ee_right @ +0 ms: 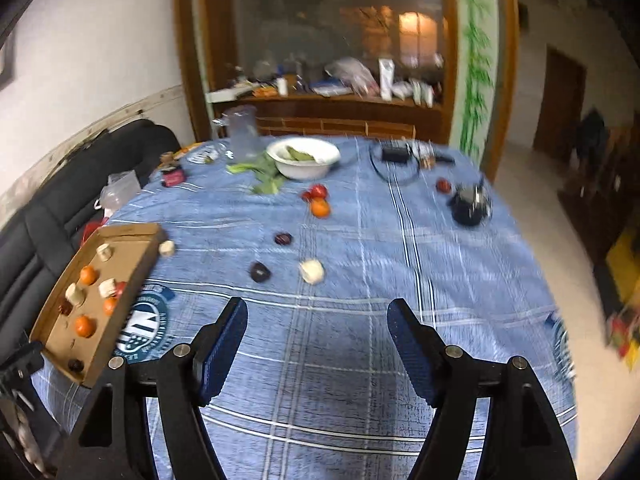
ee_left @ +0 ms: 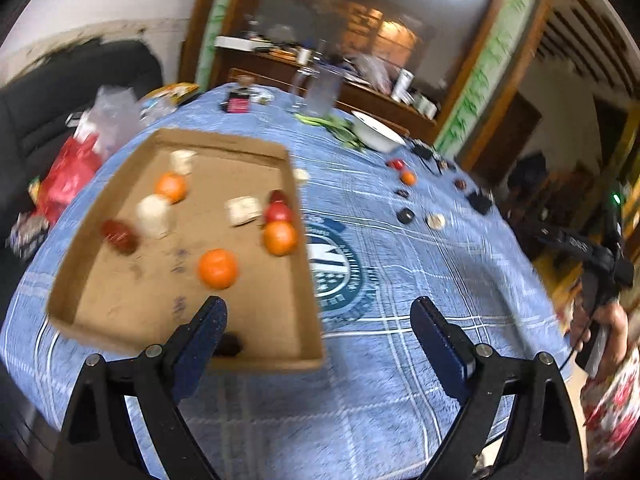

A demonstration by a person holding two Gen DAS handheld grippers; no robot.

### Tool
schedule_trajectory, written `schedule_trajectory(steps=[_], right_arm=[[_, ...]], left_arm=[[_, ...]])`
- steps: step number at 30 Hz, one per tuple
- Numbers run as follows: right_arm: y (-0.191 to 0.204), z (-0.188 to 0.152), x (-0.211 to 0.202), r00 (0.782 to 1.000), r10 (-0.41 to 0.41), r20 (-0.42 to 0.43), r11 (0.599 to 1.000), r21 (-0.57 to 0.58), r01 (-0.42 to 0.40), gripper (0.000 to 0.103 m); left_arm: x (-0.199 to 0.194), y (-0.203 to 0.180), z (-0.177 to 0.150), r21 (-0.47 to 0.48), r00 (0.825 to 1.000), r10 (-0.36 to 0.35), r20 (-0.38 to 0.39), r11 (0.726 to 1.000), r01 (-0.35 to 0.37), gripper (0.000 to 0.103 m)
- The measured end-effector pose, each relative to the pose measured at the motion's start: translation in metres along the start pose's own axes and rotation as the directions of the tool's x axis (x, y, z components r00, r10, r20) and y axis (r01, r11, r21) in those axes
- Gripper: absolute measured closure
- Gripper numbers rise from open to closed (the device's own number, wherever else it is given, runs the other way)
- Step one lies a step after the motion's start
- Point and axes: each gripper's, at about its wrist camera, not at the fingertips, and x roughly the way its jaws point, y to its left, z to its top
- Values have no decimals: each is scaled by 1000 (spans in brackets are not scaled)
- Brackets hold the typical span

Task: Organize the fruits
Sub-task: 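Grasp a dark round date with the left tool while the right tool grasps a beige bun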

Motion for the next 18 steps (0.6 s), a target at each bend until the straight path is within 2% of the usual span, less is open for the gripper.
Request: schedule_trajectory(steps=[1,2,3,6,9,13,18], right_arm=[[-5,-1,11,1000,7,-20,1000,10,-7,38],[-8,-2,22,999,15,-39,1000,21,-14,49],[-12,-2,37,997,34,-67,999,45,-31,55],[-20,-1,71,991,79,-109,993,100,-68,60],[-19,6,104,986,101,-130,989,123,-85,60],[-17,15,143,982,122,-145,985,138,-102,60],[-12,21,172,975,156,-157,983,123,-137,60]], left_arm=[[7,-9,4,22,1000,1,-6,1000,-1,10],[13,-15,8,35,1000,-1,-12,999,2,12],[22,-24,13,49,1000,-8,-22,999,9,18],[47,-39,26,72,997,-28,-68,997,33,40],[79,-54,39,82,993,-34,-110,996,43,42],[110,-74,54,114,992,-22,-123,993,36,42],[149,-88,64,142,987,4,-160,990,19,42]])
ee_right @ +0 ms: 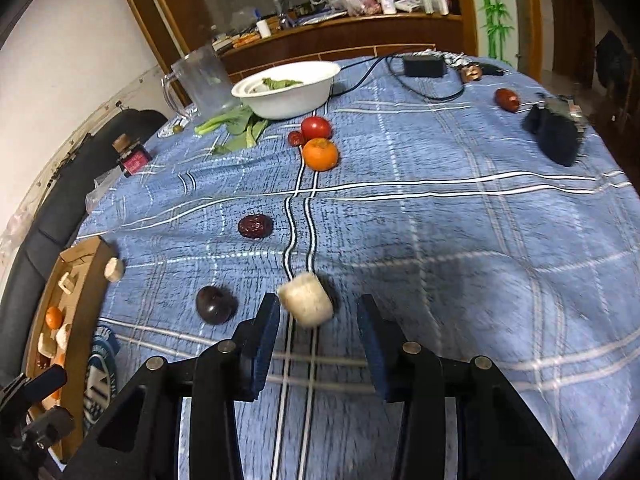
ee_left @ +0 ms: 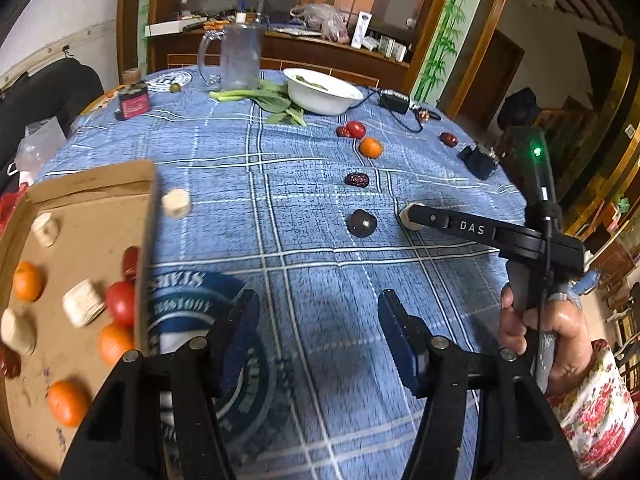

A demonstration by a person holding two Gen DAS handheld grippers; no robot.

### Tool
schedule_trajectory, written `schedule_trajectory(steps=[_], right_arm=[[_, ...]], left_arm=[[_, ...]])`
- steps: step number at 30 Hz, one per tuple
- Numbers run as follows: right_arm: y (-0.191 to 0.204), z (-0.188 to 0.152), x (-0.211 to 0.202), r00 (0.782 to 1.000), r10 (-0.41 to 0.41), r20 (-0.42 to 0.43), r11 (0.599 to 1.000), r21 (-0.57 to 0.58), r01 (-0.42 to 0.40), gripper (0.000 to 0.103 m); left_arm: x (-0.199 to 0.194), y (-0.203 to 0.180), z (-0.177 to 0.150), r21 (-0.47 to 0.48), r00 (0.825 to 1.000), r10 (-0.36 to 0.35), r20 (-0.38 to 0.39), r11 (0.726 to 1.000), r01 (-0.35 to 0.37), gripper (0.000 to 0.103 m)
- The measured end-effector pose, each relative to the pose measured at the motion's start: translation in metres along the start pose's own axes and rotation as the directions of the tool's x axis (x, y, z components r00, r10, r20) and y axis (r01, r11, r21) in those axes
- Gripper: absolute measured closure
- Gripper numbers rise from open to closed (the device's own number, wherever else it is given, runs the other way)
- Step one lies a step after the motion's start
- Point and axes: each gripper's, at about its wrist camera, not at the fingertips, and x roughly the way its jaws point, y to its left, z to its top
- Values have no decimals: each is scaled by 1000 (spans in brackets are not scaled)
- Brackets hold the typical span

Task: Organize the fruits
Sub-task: 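Grasp a dark round date with the left tool while the right tool grasps a beige bun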

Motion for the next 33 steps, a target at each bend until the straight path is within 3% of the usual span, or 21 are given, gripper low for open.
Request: schedule_trajectory(steps=[4,6,12,17,21,22,24,28,33], right_arm=[[4,0,12,1000,-16,1,999,-52,16,64],[1,0,12,1000,0,13,999,-54,1,77],[-18,1,2,999,20,38,1000,19,-20,77],[-31,2,2,999,46,26,996,69,-47,77],[-32,3,2,998,50,27,996,72,-52,77],[-32,3,1,998,48,29,996,69,-49,77],[-30,4,1,999,36,33,997,60,-38,77],[-29,3,1,999,19,43,998,56,-21,77],[-33,3,2,999,-2,54,997,74,-2,77]], left_arm=[[22,-5,11,5,1000,7,-28,1000,-7,42],[32,-8,17,7,999,11,-35,1000,-10,42],[72,-24,36,-17,998,-15,-69,1000,14,43],[108,-43,47,29,996,15,-83,1000,-12,43],[113,-48,47,72,998,31,-50,997,-28,43],[113,-49,45,88,999,31,-41,996,-28,45],[113,-52,43,126,998,53,-27,991,-49,80],[110,-51,41,125,1000,16,-16,992,-14,80],[107,-38,42,58,999,-41,3,997,41,80]])
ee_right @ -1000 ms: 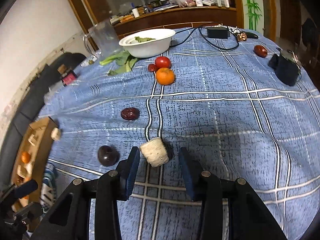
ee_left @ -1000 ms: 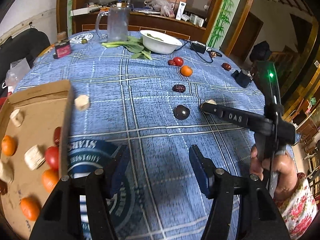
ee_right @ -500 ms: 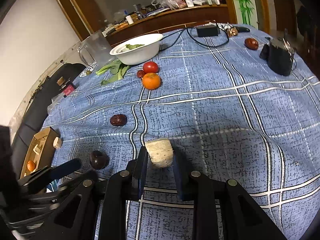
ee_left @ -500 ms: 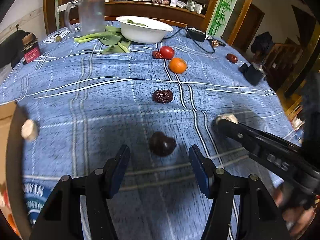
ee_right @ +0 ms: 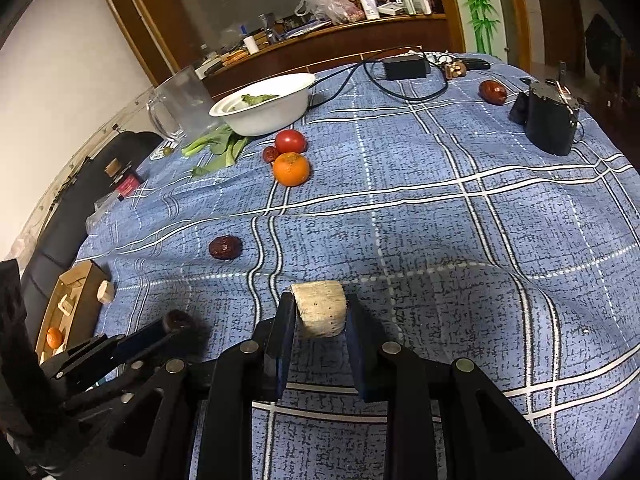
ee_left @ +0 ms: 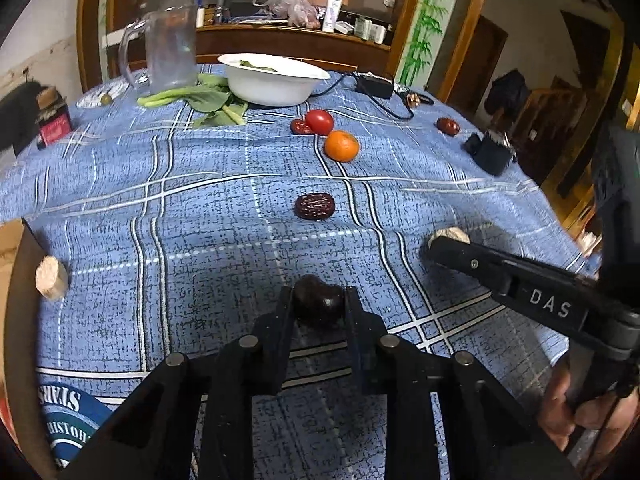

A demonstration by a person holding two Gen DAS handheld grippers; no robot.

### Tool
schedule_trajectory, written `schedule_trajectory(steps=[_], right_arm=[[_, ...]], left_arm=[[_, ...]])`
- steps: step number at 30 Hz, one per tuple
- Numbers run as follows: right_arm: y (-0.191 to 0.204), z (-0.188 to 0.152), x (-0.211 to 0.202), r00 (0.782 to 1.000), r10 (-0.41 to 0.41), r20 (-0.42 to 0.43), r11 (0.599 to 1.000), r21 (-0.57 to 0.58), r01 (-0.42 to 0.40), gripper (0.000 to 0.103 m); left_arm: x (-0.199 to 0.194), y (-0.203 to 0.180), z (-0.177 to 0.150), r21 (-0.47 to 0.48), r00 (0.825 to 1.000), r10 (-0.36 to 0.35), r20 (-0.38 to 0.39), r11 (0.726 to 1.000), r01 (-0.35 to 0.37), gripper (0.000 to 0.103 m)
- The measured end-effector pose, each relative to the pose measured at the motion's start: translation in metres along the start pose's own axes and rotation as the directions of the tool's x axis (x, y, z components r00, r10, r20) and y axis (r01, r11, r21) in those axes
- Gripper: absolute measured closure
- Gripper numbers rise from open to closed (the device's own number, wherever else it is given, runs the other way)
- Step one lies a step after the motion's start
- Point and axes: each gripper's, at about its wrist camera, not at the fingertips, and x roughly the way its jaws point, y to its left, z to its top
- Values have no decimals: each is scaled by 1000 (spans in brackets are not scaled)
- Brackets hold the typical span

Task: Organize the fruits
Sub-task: 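Grasp a dark round date with the left tool while the right tool grasps a beige bun, then carry the dark date and beige bun into the box and release both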

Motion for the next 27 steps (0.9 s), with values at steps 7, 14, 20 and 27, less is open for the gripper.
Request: schedule_trajectory(steps=[7,14,20,27], right_arm=[[1,-2,-3,999,-18,31,1000,-4,18,78],[9,-16,-27,999,-31,40,999,14,31,80],[44,-40,-58,999,-14,46,999,-35,16,80],[115,-65,-81,996,93,11,989,-112,-92,79]], left_arm=[[-14,5,-4,-74,999,-45,6,996,45,80],[-86,18,-31,-122,994,-90,61,988,97,80],[-153,73,-62,-224,992,-20,128,973,48,80],[-224,150,-103,-382,979,136,153,921,-68,80]])
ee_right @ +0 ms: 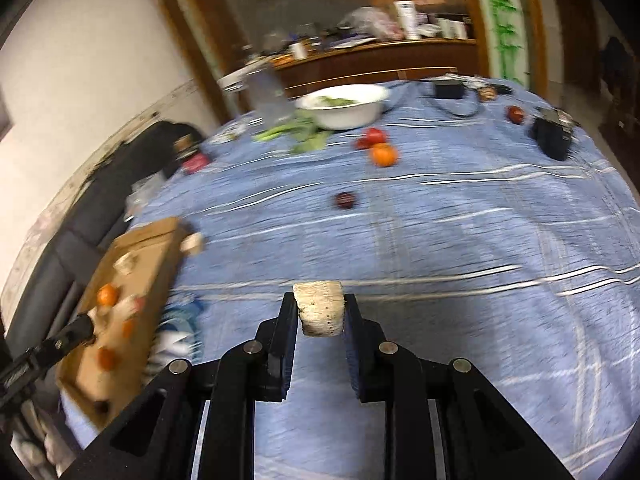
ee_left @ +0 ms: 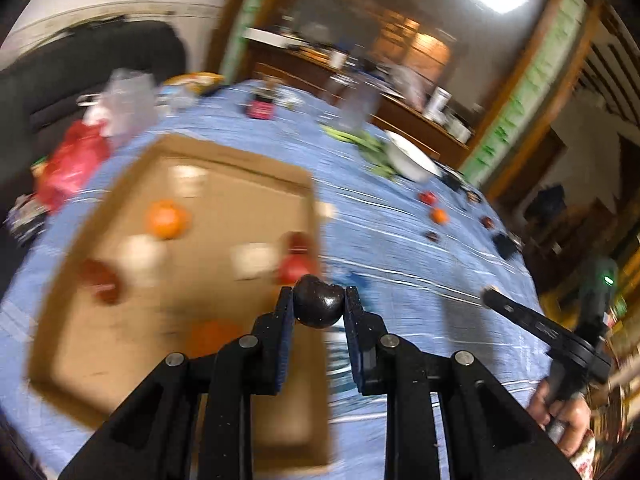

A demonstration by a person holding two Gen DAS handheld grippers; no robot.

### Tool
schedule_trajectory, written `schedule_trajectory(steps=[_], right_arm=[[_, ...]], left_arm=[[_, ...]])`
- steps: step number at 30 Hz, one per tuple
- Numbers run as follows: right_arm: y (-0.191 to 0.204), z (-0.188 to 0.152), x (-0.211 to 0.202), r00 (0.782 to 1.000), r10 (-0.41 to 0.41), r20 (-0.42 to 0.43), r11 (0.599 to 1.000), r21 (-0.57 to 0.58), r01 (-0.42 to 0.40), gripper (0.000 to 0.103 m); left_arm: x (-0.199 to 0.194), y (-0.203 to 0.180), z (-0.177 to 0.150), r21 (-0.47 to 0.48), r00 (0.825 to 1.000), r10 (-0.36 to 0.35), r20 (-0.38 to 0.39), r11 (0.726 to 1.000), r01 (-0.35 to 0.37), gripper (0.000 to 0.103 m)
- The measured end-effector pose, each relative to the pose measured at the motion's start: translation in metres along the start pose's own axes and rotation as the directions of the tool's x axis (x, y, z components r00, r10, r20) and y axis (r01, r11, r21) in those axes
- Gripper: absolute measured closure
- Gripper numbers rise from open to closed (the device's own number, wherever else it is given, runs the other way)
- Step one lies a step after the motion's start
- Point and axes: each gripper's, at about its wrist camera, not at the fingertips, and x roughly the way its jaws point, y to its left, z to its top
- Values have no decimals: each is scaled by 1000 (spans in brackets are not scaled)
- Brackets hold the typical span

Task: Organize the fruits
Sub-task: 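Carry the dark date and beige bun into the box and release both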

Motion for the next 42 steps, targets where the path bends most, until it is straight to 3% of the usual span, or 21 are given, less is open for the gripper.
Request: schedule_trajectory(steps=[8,15,22,28,32,40,42], right_arm=[[126,-31,9,979,170,-109,972,-144,-185,79],[191,-57,37,966,176,-191,943,-249,-221,79],[212,-77,63,963,133,-236,917,-339,-210,79],[227,-94,69,972,75,-223,889,-427,-167,79],[230,-99,67,976,74,-207,883,-441,-160,78],[225,-94,37,981,120,-150,898,-404,-172,78],[218,-92,28,982,140,-129,908,-380,-179,76]], left_arm=[[-31,68,-9,-87,993,115,24,990,-113,80],[-28,92,-16,-108,989,146,15,984,-144,79],[-22,105,-19,-129,986,164,2,978,-163,79],[-28,104,-19,-138,988,155,20,979,-150,76],[-38,100,-18,-140,988,142,53,981,-133,59],[-58,83,-15,-115,992,94,86,990,-84,49],[-63,77,-14,-107,992,80,94,992,-69,42]])
